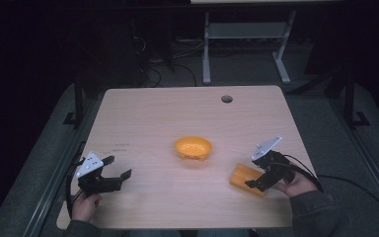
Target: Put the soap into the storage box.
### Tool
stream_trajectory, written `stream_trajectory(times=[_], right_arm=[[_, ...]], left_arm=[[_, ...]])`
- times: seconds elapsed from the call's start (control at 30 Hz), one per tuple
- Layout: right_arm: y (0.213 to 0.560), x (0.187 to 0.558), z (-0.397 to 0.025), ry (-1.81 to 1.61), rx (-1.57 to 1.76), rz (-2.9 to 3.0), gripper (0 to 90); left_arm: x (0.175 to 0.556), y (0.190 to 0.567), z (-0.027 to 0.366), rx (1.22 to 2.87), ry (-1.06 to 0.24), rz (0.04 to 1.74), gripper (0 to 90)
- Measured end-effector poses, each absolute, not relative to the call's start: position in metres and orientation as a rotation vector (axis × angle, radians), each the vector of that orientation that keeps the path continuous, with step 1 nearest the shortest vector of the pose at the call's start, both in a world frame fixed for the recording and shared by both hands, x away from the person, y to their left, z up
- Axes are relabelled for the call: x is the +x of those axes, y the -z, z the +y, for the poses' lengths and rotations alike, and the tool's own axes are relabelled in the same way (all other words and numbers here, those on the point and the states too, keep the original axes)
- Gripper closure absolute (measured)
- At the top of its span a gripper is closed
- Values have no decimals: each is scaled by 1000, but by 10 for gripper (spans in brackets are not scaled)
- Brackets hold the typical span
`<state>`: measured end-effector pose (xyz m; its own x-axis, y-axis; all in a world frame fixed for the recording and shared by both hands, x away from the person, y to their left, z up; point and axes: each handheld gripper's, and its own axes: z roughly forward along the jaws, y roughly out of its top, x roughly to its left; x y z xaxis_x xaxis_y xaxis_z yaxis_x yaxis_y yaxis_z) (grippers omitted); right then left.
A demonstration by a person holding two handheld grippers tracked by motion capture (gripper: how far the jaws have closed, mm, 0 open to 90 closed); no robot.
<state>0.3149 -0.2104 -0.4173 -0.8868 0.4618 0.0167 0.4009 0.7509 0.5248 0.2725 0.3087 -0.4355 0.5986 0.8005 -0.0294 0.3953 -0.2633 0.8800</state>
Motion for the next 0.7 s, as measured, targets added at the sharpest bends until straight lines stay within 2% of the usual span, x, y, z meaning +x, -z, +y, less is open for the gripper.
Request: stream_trajectory(times=[0.7], right_arm=[[444, 317, -202, -751, 757, 2887, 146]], left_arm=[[273, 436, 308, 1879, -536, 955, 141]])
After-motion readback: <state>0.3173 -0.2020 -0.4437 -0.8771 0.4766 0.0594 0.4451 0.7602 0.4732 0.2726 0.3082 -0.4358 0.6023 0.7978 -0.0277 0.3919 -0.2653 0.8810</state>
